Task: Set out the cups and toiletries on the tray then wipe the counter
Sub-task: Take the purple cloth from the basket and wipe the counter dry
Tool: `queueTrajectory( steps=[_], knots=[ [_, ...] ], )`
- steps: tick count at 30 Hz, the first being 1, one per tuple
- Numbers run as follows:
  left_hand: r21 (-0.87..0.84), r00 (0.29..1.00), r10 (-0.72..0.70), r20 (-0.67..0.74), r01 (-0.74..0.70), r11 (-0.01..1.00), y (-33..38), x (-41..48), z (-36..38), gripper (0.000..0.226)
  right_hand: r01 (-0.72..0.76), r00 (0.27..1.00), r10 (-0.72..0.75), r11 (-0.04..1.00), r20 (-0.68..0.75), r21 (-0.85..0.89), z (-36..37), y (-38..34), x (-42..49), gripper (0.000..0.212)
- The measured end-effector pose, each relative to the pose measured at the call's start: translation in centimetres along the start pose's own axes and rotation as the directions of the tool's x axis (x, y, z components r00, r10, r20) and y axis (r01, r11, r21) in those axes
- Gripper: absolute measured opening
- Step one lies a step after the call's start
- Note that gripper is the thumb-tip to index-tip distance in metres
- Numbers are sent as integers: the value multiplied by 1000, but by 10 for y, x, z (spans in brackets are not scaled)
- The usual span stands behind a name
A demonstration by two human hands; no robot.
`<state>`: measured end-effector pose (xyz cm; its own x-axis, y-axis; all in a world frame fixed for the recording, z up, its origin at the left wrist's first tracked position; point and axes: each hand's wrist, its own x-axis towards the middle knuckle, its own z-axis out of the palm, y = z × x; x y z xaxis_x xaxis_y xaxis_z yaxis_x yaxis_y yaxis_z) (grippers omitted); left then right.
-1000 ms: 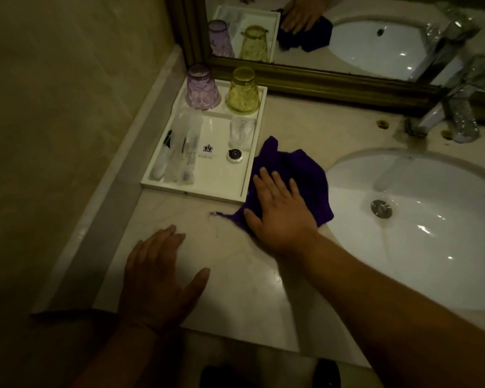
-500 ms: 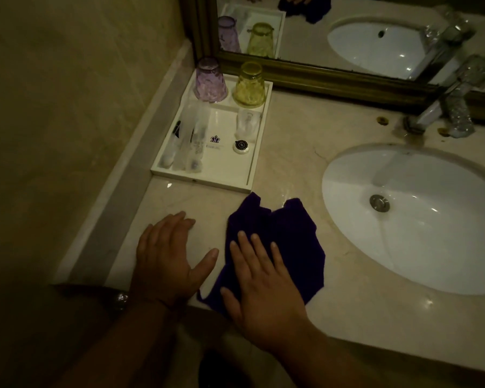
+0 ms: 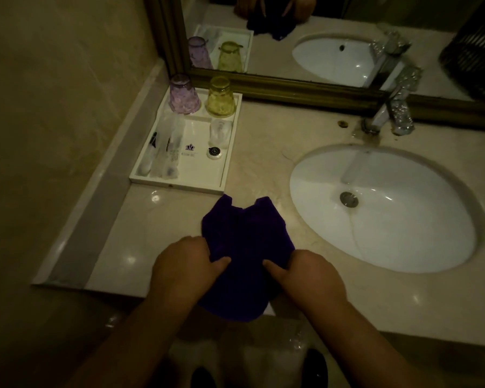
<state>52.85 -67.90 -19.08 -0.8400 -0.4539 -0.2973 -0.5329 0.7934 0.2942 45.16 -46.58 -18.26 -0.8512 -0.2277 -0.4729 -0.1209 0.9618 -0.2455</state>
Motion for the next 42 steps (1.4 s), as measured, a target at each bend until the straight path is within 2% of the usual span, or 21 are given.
queueTrajectory(
  steps=[3,5,11,13,16,18,20,23,25,28,30,32,34,35,37,39,42],
  knots=[
    [-152,978,-141,152,164,975,1,5,-7,38,-64,998,64,998,4,-29,-6,1,7,56],
    [-235,966,-170,195,215,948,-3,6,-12,36,-92,996,91,996,20,4,-10,3,12,54],
    [-298,977,-175,121,204,933,-9,0,-27,34,-36,998,30,992,53,124,-14,1,18,24],
    [-353,975,-196,101,219,909,-14,0,-32,35,-31,997,15,973,71,227,-19,4,16,21],
    [-428,952,-304,31,287,857,-29,0,-44,34,-65,995,91,857,-28,511,-36,20,14,18],
    [-458,935,-354,-23,305,835,-37,-1,-50,30,-82,980,176,770,-87,633,-46,31,14,18],
    [-518,943,-332,6,287,806,-35,-2,-49,28,-101,983,183,674,-33,732,-48,32,14,16],
    [-621,949,-299,103,297,726,-22,0,-46,24,-138,987,137,441,85,887,-47,21,16,21],
    [-653,941,-303,149,324,684,-17,5,-48,24,-129,989,124,437,82,890,-47,17,19,24],
    [-557,914,-335,228,404,725,-18,11,-51,47,-159,985,133,442,111,883,-49,23,23,33],
    [-505,865,-403,299,502,702,-22,14,-51,64,-200,977,154,415,148,888,-50,32,25,37],
    [-479,819,-422,389,571,667,-24,13,-52,63,-258,965,144,378,219,889,-51,39,26,37],
    [-491,845,-355,400,525,696,-26,12,-54,47,-281,960,92,338,265,898,-54,43,24,35],
    [-560,880,-310,361,470,682,-26,10,-55,35,-257,966,73,329,247,908,-58,45,22,33],
    [-749,932,-249,263,360,557,-24,8,-67,19,-162,987,73,348,145,923,-74,49,22,32],
    [-855,961,-227,156,246,456,-18,7,-87,17,-67,997,63,342,48,937,-100,52,20,30],
    [-889,983,-173,55,127,440,0,9,-125,20,48,999,-18,359,-45,932,-152,54,14,32]
  ],
)
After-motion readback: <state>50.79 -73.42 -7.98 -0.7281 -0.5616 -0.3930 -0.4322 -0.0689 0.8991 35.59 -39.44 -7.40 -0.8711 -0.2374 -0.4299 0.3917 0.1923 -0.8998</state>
